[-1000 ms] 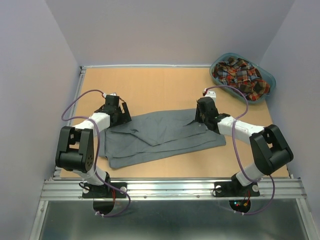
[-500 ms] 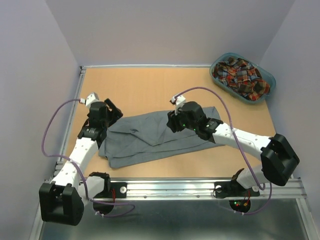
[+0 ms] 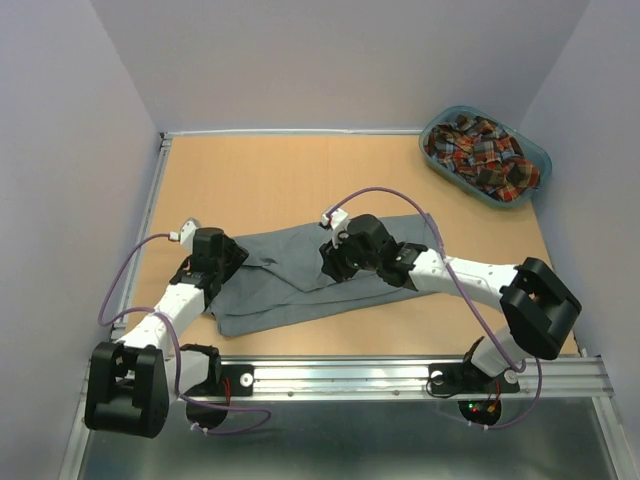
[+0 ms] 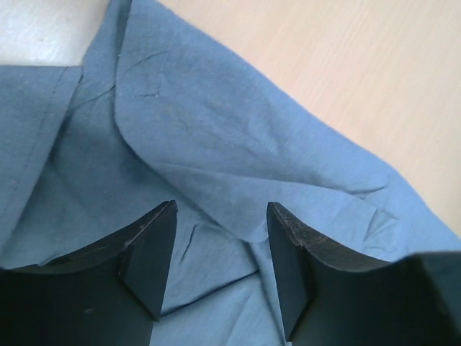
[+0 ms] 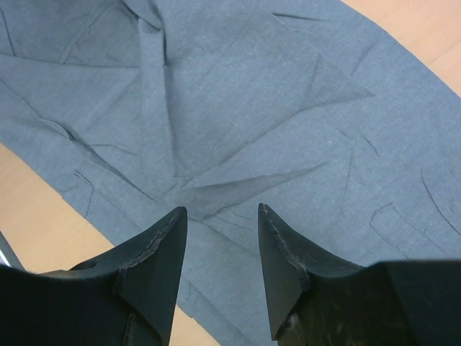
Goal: Fold and stack the long sleeve shirts
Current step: Fold the shirt
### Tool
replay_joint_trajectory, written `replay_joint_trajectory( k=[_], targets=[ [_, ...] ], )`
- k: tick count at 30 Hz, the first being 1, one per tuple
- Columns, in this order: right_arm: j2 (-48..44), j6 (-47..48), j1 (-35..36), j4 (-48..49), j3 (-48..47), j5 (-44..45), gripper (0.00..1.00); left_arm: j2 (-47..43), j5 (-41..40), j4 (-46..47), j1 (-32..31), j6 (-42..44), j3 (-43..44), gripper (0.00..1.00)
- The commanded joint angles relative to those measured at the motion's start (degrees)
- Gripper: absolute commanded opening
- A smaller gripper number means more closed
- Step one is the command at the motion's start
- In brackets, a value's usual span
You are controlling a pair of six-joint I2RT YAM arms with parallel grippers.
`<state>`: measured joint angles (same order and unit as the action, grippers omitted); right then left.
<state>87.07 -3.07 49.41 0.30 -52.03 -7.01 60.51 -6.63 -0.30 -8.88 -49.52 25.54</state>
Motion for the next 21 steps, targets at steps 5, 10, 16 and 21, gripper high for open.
replay_joint_trajectory(
  k=[5,10,16,21],
  targets=[
    [3.98,4.91,1.48,3.31,-3.87,-7.05,0.48,3.73,0.13,6.89,0.18,-3.48,-1.37,0.57],
    [6.7,6.58,2.27,3.31,-5.71,-8.29,0.47,4.61,-0.13,7.24,0.18,-3.83,-1.28,0.53],
    [7.77,8.34,3.15,3.13,-6.68,-8.46,0.47,4.79,-0.75,6.71,0.18,-4.97,-2.6,0.52],
    [8.82,9.14,3.59,3.22,-7.12,-7.41,0.47,4.62,-0.93,6.27,0.18,-6.12,-3.65,0.58]
  ],
)
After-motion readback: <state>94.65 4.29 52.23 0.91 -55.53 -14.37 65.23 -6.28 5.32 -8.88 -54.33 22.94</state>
